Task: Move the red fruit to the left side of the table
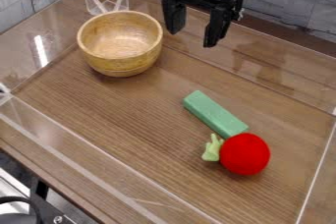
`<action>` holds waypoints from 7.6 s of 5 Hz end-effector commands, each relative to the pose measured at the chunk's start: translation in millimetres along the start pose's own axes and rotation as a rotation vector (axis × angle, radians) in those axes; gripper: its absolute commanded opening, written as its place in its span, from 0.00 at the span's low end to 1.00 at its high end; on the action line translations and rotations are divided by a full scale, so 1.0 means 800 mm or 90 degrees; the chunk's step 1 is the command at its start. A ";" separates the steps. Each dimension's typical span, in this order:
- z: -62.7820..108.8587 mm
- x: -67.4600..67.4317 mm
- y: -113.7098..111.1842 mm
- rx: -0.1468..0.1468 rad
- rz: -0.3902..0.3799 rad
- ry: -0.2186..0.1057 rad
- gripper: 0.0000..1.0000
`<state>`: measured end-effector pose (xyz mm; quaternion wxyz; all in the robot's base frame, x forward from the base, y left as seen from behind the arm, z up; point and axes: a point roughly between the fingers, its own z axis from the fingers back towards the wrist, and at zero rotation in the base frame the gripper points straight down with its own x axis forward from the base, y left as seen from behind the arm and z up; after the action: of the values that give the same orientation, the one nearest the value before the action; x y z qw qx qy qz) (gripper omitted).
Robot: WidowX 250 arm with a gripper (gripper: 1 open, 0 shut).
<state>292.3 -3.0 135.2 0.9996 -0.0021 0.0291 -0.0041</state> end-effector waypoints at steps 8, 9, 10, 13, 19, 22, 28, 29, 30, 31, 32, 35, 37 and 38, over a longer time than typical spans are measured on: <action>-0.108 -0.070 -0.110 0.077 -0.668 -0.035 1.00; -0.112 -0.069 -0.118 0.086 -0.667 -0.042 1.00; -0.112 -0.068 -0.125 0.090 -0.656 -0.048 1.00; -0.128 -0.063 -0.109 0.084 -0.626 -0.069 1.00; -0.118 -0.083 -0.119 0.109 -0.801 -0.059 1.00; -0.127 -0.075 -0.108 0.119 -0.798 -0.064 0.00; 0.016 -0.076 -0.090 0.236 -0.513 -0.117 0.00; 0.046 -0.079 -0.077 0.256 -0.482 -0.141 0.00; 0.066 -0.080 -0.044 0.277 -0.406 -0.148 0.00; 0.074 -0.077 0.018 0.286 -0.326 -0.137 0.00; 0.084 -0.080 0.041 0.271 -0.301 -0.146 0.00; 0.070 -0.089 0.004 0.222 -0.208 -0.145 0.00; 0.083 -0.090 0.007 0.207 -0.144 -0.146 0.00; 0.093 -0.089 0.006 0.198 -0.096 -0.142 0.00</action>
<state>220.3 3.8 203.5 0.9824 0.1520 -0.0639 -0.0872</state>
